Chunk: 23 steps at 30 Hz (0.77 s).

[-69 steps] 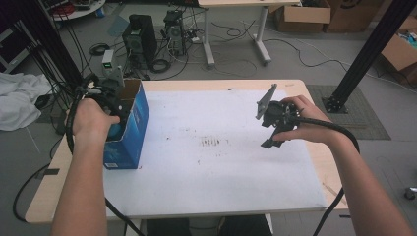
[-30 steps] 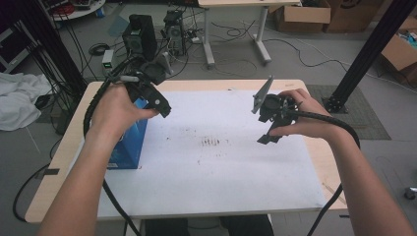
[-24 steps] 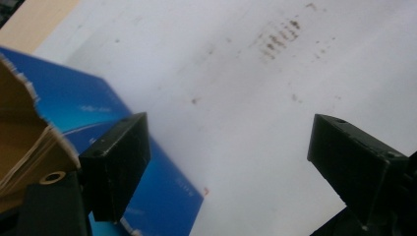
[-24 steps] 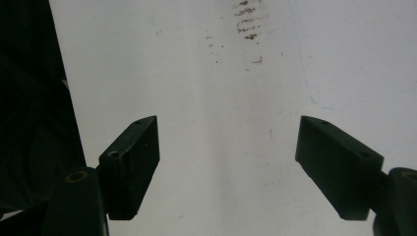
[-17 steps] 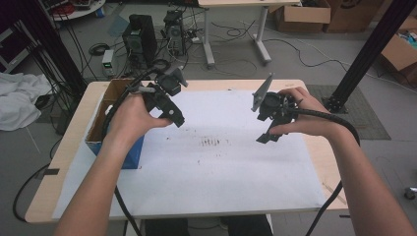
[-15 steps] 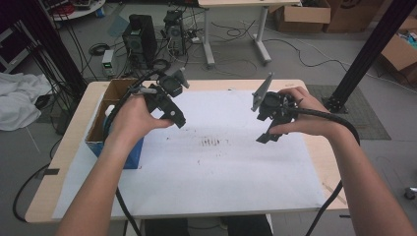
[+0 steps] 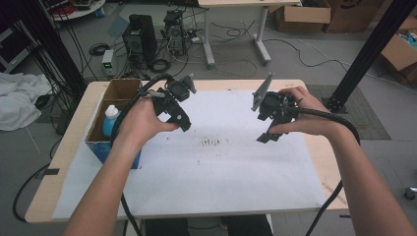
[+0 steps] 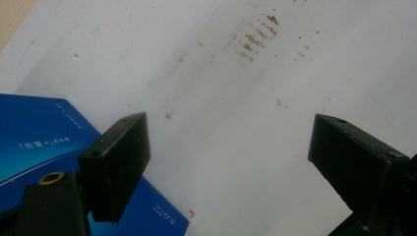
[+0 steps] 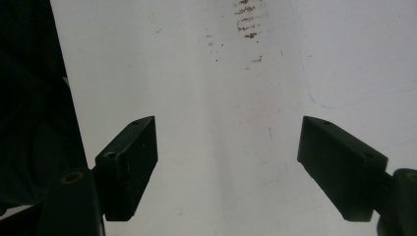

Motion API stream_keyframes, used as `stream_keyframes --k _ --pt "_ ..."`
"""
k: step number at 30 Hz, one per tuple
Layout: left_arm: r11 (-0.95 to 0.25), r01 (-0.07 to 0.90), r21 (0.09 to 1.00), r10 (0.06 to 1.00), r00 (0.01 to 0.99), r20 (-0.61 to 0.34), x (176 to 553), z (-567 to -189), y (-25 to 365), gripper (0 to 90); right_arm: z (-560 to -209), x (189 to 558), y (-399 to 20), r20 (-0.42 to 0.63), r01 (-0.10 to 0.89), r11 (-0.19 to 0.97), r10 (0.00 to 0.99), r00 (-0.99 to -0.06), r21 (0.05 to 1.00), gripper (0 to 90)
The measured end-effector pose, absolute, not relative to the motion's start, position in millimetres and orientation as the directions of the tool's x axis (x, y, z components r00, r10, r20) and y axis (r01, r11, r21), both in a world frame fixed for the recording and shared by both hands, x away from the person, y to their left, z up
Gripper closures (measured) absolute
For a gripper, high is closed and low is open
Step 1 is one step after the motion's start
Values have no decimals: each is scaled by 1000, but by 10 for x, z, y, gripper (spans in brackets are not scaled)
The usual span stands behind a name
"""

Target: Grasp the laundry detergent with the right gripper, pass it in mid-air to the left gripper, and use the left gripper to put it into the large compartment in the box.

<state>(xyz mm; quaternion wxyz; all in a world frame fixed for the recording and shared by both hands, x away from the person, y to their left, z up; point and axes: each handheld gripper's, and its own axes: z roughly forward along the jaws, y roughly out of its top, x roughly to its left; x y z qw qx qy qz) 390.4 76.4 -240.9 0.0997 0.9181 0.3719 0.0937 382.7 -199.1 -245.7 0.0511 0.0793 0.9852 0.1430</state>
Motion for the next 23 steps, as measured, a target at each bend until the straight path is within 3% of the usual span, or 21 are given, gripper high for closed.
stream_keyframes --k 23 --pt "-718 660 219 691 714 114 3904 -2459 712 167 -2480 3796 -2017 -75 141 949 168 -983 281 234"
